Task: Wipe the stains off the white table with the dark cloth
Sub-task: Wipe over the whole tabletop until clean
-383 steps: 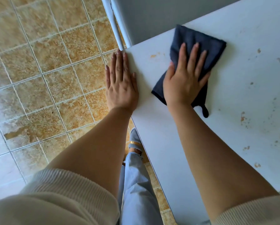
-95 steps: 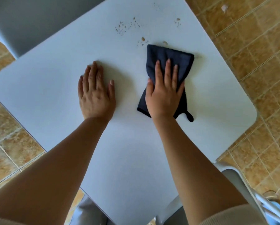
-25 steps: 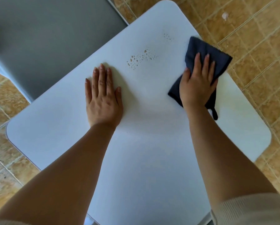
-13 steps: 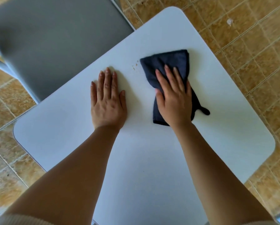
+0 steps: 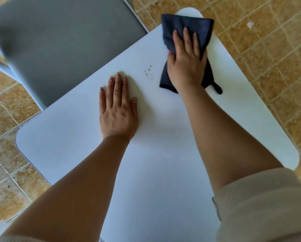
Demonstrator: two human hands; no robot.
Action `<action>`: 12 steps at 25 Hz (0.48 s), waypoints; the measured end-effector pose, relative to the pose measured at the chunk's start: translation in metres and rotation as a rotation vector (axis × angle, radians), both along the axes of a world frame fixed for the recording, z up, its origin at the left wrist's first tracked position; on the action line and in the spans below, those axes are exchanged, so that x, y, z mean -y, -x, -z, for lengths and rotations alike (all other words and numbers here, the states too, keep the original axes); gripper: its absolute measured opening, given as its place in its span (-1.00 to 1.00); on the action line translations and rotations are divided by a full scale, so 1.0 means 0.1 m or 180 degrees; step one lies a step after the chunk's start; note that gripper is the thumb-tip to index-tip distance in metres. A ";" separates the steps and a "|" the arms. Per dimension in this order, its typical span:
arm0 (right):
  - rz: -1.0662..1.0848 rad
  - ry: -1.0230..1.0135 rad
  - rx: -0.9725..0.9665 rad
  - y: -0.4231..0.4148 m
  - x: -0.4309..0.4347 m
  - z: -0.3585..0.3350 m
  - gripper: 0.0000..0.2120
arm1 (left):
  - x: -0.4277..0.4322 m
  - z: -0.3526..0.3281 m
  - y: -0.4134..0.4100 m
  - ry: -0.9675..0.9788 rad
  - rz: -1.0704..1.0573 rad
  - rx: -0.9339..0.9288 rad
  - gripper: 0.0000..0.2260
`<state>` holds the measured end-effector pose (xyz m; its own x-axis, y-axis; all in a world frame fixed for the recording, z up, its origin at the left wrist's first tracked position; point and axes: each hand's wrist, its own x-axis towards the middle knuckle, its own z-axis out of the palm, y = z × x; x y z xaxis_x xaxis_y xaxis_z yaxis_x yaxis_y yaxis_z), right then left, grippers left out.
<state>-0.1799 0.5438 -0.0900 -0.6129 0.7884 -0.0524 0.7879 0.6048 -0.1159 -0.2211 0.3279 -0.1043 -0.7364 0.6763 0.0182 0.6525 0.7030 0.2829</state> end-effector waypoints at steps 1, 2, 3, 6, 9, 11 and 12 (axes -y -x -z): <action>-0.0169 -0.0097 -0.0080 0.02 0.17 0.03 -0.49 | 0.00 0.00 0.00 -0.0007 -0.0015 -0.0014 -0.50; -0.0345 -0.0224 -0.0203 -0.01 0.34 0.06 -0.50 | 0.00 0.00 -0.01 -0.0018 -0.0028 -0.0025 -0.50; -0.0543 -0.0322 -0.0336 -0.09 0.51 0.09 -0.52 | 0.00 0.01 -0.01 -0.0028 -0.0034 -0.0035 -0.50; -0.1040 -0.0419 -0.0460 -0.57 0.85 0.09 -0.55 | 0.00 0.00 -0.01 -0.0022 -0.0040 0.0001 -0.49; -0.0707 -0.0392 -0.0253 -1.13 0.87 0.04 -0.54 | -0.01 -0.02 -0.02 -0.0020 -0.0032 0.0063 -0.49; -0.0053 -0.0336 -0.0132 -1.21 0.76 0.02 -0.51 | 0.00 -0.01 -0.02 0.0000 -0.0006 0.0084 -0.49; 0.0262 -0.0281 -0.0130 -1.14 0.71 0.02 -0.50 | 0.01 -0.01 -0.01 0.0002 0.0000 0.0091 -0.49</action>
